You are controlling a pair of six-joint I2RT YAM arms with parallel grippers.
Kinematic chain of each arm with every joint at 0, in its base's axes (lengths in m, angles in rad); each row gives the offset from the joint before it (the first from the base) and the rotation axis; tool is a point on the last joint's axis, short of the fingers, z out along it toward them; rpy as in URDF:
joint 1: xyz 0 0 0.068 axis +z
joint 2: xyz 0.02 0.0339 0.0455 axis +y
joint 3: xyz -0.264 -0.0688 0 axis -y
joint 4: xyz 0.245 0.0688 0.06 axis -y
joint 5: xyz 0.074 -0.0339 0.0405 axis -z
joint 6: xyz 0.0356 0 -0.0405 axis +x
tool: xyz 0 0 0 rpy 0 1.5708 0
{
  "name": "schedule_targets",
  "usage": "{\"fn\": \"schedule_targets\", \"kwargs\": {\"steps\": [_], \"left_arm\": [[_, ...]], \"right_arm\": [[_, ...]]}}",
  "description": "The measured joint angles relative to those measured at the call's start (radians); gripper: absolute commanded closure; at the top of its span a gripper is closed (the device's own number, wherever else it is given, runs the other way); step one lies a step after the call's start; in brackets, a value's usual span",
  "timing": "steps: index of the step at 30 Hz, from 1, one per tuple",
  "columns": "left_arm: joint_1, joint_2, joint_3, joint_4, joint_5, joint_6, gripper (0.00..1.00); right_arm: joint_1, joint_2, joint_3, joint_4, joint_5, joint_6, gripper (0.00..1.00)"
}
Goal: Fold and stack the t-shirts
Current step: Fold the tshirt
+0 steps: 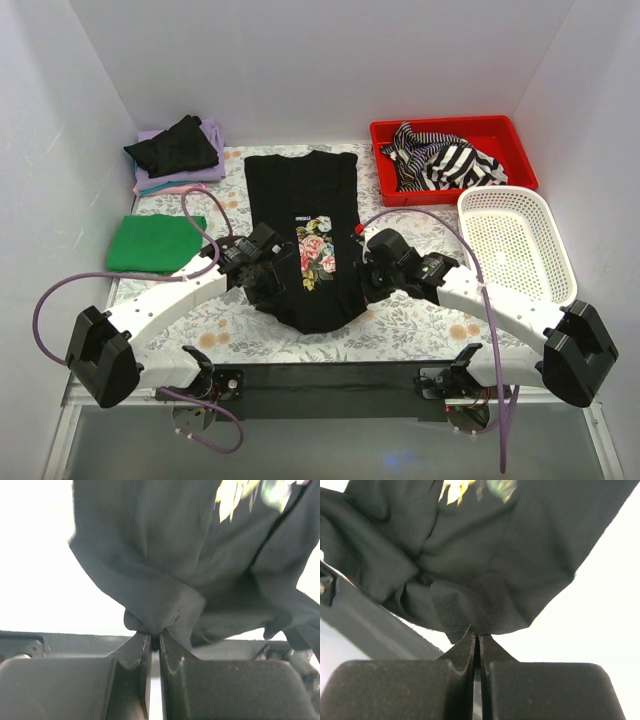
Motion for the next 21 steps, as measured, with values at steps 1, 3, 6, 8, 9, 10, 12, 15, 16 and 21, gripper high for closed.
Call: {"fn": "schedule_targets", "kwargs": {"steps": [1, 3, 6, 8, 9, 10, 12, 15, 16, 21], "left_arm": [[0.018, 0.010, 0.013, 0.000, -0.013, 0.014, 1.00], [0.058, 0.029, 0.033, 0.005, -0.028, 0.040, 1.00], [0.126, 0.058, 0.052, 0.028, -0.042, 0.090, 1.00], [0.162, 0.074, 0.060, 0.042, -0.049, 0.120, 1.00], [0.176, 0.084, 0.069, 0.050, -0.050, 0.135, 1.00], [0.188, 0.098, 0.082, 0.056, -0.051, 0.149, 1.00], [0.201, 0.132, 0.114, 0.071, -0.052, 0.172, 1.00], [0.220, 0.186, 0.158, 0.112, -0.051, 0.206, 1.00], [0.226, 0.203, 0.171, 0.125, -0.050, 0.218, 1.00], [0.287, 0.291, 0.241, 0.171, -0.031, 0.273, 1.00]], "right_arm": [[-0.014, 0.009, 0.010, -0.005, 0.002, -0.013, 0.99], [-0.045, 0.029, 0.035, -0.010, 0.006, -0.036, 0.99], [-0.088, 0.058, 0.076, -0.011, 0.007, -0.067, 0.99], [-0.109, 0.075, 0.105, -0.016, 0.006, -0.083, 0.99], [-0.122, 0.089, 0.129, -0.019, 0.006, -0.095, 0.99], [-0.132, 0.106, 0.152, -0.021, 0.005, -0.102, 0.99], [-0.150, 0.139, 0.192, -0.020, 0.000, -0.115, 0.99], [-0.175, 0.197, 0.246, -0.021, -0.010, -0.135, 0.99], [-0.184, 0.217, 0.259, -0.020, -0.011, -0.142, 0.99], [-0.231, 0.307, 0.312, -0.024, -0.033, -0.161, 0.99]]}}
